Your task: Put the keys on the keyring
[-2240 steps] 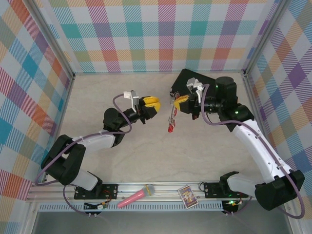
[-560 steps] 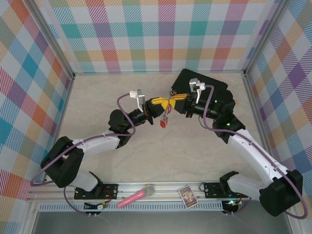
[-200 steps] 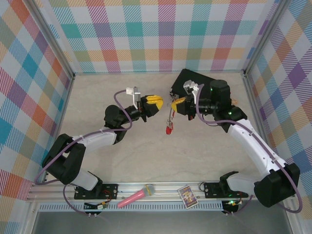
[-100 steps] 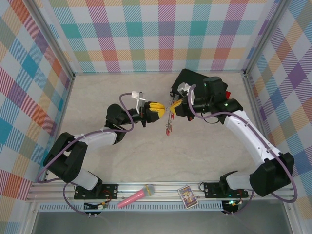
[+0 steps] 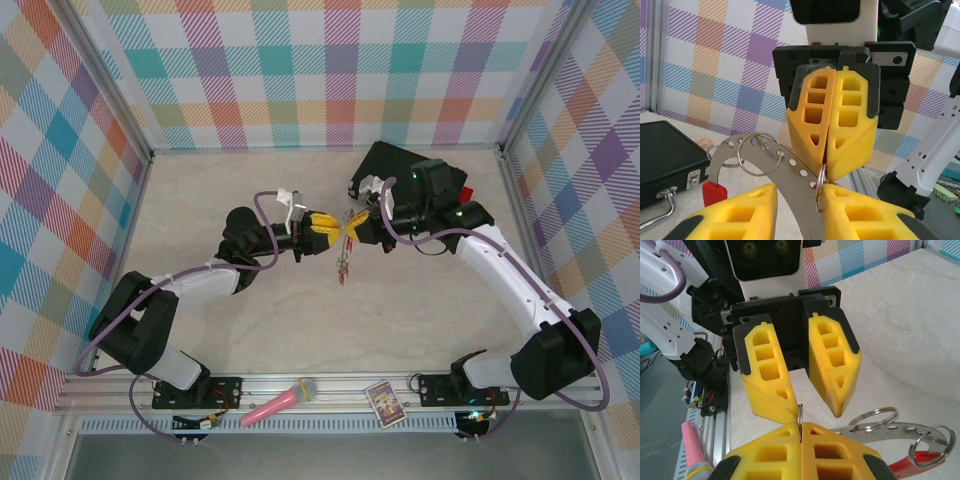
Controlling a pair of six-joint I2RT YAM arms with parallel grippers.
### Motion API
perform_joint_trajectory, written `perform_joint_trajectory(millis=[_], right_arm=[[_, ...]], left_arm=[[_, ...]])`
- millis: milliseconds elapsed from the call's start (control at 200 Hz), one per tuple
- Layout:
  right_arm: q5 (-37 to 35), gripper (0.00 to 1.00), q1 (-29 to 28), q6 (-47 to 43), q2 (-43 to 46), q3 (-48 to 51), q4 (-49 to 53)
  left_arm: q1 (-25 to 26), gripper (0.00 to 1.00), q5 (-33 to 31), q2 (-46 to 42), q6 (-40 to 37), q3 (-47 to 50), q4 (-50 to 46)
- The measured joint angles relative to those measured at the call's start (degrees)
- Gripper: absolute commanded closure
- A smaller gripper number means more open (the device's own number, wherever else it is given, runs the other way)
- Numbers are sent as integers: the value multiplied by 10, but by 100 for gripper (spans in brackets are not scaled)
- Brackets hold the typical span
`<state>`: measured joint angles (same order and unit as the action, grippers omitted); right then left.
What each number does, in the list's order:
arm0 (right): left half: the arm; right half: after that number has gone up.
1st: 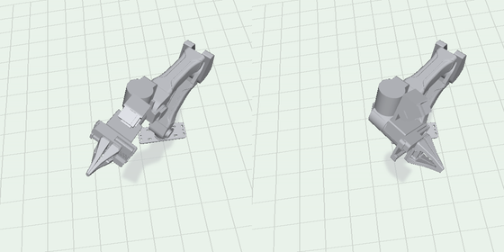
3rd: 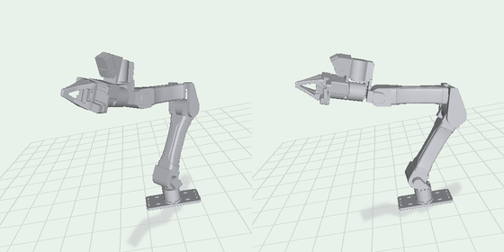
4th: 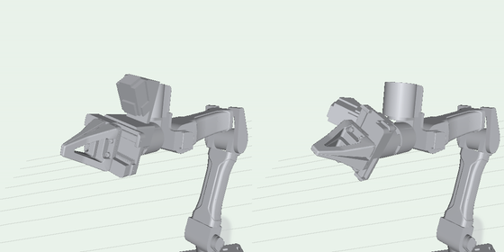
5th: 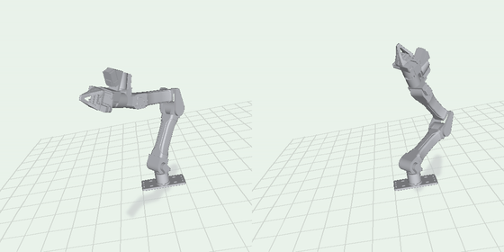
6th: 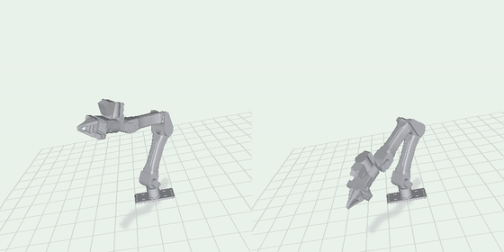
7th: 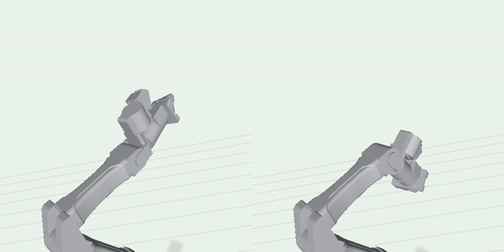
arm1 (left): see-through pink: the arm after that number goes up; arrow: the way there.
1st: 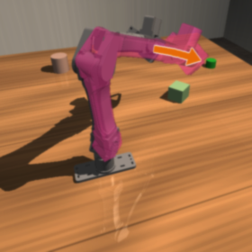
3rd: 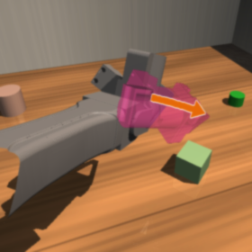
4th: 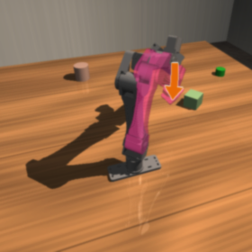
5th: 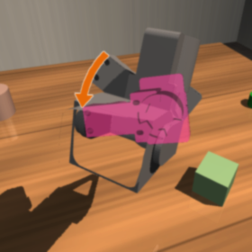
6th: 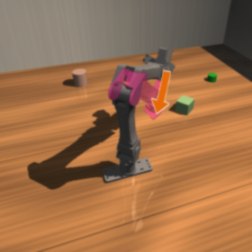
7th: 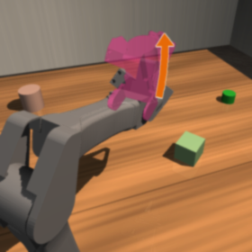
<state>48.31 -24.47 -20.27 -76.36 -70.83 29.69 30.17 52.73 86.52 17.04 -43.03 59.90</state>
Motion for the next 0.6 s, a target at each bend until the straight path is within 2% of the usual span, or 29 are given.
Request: perform_joint_trajectory(millis=[600], right_arm=[[-12,100,-4,1,-1,0,-1]], left_arm=[[0,74,52,54,111,-19,113]])
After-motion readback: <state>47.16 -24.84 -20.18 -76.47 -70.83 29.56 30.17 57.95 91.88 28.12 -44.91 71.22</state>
